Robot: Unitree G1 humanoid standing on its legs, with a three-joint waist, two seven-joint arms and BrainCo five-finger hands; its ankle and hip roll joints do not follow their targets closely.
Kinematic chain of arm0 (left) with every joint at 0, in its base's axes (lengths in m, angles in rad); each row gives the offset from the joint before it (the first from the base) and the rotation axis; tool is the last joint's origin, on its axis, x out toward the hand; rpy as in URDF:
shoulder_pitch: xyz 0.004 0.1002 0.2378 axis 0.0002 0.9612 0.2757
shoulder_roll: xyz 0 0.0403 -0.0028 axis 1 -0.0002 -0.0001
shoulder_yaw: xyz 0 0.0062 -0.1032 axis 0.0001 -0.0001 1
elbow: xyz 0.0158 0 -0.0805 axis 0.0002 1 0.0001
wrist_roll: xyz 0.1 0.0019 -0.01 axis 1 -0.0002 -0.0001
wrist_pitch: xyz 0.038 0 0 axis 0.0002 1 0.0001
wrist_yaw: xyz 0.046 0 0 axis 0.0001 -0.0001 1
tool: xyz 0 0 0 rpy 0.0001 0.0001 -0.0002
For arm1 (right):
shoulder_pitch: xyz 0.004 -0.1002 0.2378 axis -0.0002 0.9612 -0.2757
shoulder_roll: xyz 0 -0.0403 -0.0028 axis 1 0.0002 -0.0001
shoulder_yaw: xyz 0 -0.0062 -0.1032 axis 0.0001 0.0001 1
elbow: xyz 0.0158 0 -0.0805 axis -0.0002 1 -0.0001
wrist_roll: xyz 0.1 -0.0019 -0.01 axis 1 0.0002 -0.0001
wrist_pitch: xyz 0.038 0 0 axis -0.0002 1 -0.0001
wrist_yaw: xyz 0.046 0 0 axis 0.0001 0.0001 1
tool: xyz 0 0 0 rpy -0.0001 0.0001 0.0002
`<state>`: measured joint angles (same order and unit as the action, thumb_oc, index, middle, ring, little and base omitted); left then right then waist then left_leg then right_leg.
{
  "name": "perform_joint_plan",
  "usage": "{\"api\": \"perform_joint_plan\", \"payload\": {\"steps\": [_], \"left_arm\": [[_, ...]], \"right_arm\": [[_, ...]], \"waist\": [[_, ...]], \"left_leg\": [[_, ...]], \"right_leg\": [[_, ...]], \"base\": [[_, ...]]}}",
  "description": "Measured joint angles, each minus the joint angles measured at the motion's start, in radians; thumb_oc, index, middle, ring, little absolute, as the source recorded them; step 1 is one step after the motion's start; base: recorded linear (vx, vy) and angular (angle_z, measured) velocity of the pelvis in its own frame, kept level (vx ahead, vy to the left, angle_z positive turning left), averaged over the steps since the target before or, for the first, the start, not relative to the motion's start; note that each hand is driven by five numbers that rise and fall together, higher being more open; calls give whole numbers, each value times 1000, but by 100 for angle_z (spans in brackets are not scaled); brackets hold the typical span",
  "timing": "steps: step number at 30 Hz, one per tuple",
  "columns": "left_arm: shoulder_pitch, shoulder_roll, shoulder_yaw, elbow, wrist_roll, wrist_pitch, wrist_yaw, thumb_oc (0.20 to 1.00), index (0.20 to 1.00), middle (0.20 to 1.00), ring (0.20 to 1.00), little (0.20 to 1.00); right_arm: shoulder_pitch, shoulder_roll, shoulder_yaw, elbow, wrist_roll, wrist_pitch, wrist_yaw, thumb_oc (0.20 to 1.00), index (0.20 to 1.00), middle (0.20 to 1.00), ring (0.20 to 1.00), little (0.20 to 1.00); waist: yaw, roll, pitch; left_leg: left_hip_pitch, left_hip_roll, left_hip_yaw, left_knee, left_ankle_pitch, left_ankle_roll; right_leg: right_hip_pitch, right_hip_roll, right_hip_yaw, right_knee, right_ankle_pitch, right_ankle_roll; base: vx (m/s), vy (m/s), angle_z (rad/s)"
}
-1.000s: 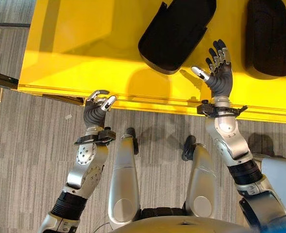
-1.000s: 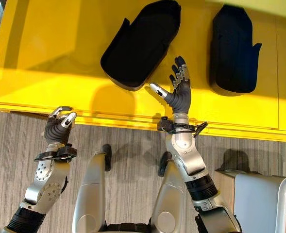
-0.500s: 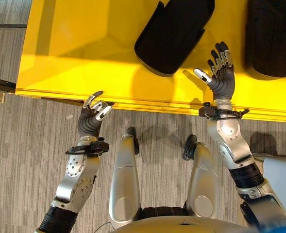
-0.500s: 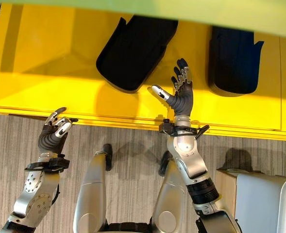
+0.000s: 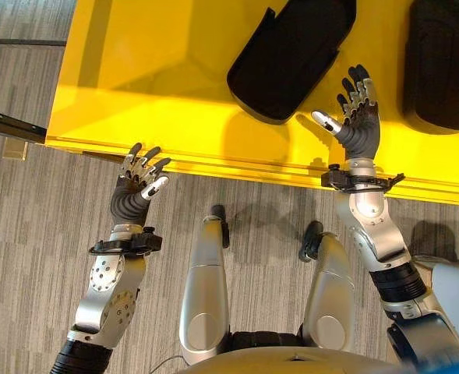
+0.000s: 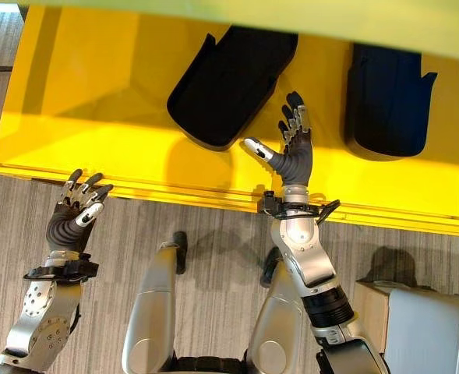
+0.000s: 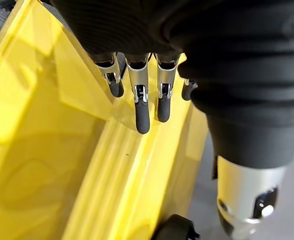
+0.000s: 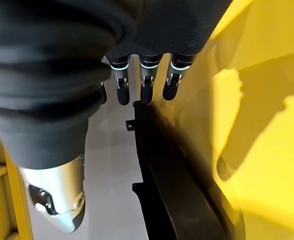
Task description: Move parts from the plastic box to the shelf.
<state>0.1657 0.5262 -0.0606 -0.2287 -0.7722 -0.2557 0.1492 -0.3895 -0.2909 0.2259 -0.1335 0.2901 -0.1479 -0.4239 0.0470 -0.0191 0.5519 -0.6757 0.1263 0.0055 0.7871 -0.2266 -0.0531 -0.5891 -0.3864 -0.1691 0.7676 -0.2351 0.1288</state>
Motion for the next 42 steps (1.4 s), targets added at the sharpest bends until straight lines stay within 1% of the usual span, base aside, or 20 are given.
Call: {"api": "perform_joint_plan", "payload": {"steps": [6,10,16,20,22,23,25,26,31,33,34,36,37,42], "left_arm": [[0,3,-2,26,-2,-19,-24,1000,1000,1000,1000,1000],[1,8,-23,34,-12,-20,-40,1000,1000,1000,1000,1000],[13,8,-48,36,-70,-11,-60,1000,1000,1000,1000,1000],[20,39,-47,32,-81,-10,-73,1000,1000,1000,1000,1000],[28,68,-37,30,-86,-10,-96,1000,1000,1000,1000,1000],[41,87,-26,27,-116,-10,-124,1000,1000,1000,1000,1000],[57,87,-5,25,-148,-10,-146,1000,1000,1000,1000,1000],[66,87,5,24,-155,-11,-151,1000,1000,1000,1000,1000],[96,82,84,23,-241,-12,-188,1000,1000,1000,1000,1000],[96,82,96,23,-247,-13,-192,1000,1000,1000,1000,1000],[95,73,112,21,-278,-15,-205,1000,1000,1000,1000,1000],[95,69,122,20,-281,-16,-218,1000,1000,1000,1000,1000],[95,49,141,14,-304,-16,-225,1000,1000,1000,1000,1000],[89,1,190,-13,-349,-34,-230,1000,1000,1000,1000,1000]], "right_arm": [[-9,0,-2,0,-2,0,-4,1000,1000,1000,1000,1000],[-9,0,-3,0,-20,0,-12,1000,1000,1000,1000,1000],[-9,0,-6,0,-30,0,-13,1000,1000,1000,1000,1000],[-8,0,-15,0,-30,-1,-12,1000,1000,1000,1000,1000],[-8,-1,-18,0,-30,-1,-11,1000,1000,1000,1000,1000],[-7,-2,-19,0,-30,-1,-10,1000,1000,1000,1000,1000],[-5,-4,-18,0,-30,-1,-4,1000,1000,1000,1000,1000],[-4,-3,-19,1,-30,-2,0,1000,1000,1000,1000,1000],[-5,-4,-26,2,-31,-14,27,1000,1000,1000,1000,1000],[-5,-4,-28,2,-31,-14,29,1000,1000,1000,1000,1000],[-5,-4,-35,2,-31,-14,31,1000,1000,1000,1000,1000],[-4,-4,-43,2,-31,-14,35,1000,1000,1000,1000,1000],[-4,-4,-51,2,-31,-14,42,1000,1000,1000,1000,1000],[-4,-4,-61,2,-31,-15,56,1000,1000,1000,1000,1000]], "waist": [[3,5,0],[5,23,0],[4,25,0],[6,25,0],[7,25,0],[8,25,0],[13,25,0],[15,26,0],[34,28,1],[38,28,1],[42,28,1],[46,28,1],[48,28,1],[56,29,1]], "left_leg": [[0,-1,-3,0,2,-5],[0,-2,-9,1,2,-5],[0,-2,-13,1,2,-5],[0,-2,-13,1,2,-5],[0,-1,-13,1,2,-5],[0,-2,-15,1,-2,-8],[6,-2,-14,1,-8,-14],[8,-3,-12,2,6,-14],[5,-2,-15,-1,1,-17],[5,-2,-15,-1,1,-17],[5,-2,-15,-1,1,-17],[5,-3,-15,-1,1,-17],[5,-3,-15,-1,1,-17],[5,-5,-15,-2,5,-20]], "right_leg": [[3,0,-3,0,-2,0],[5,-1,-4,2,-2,0],[5,0,-5,5,-3,-1],[5,0,-5,6,-3,-1],[5,0,-5,5,-3,-1],[5,1,-6,6,-4,0],[9,0,-6,6,-7,-1],[12,0,-6,7,-6,-1],[9,-2,-8,15,-16,-2],[9,-2,-9,16,-18,-2],[9,-2,-9,16,-18,-2],[9,-2,-9,17,-19,-1],[9,-3,-9,17,-20,-1],[8,-3,-11,19,-19,0]], "base": [[2,-2,1],[0,0,0],[0,0,0],[0,0,0],[-69,17,0],[0,0,0],[43,-3,-1],[0,0,0],[17,-4,2],[0,0,0],[0,0,0],[0,0,0],[0,0,0],[-12,3,0]]}}
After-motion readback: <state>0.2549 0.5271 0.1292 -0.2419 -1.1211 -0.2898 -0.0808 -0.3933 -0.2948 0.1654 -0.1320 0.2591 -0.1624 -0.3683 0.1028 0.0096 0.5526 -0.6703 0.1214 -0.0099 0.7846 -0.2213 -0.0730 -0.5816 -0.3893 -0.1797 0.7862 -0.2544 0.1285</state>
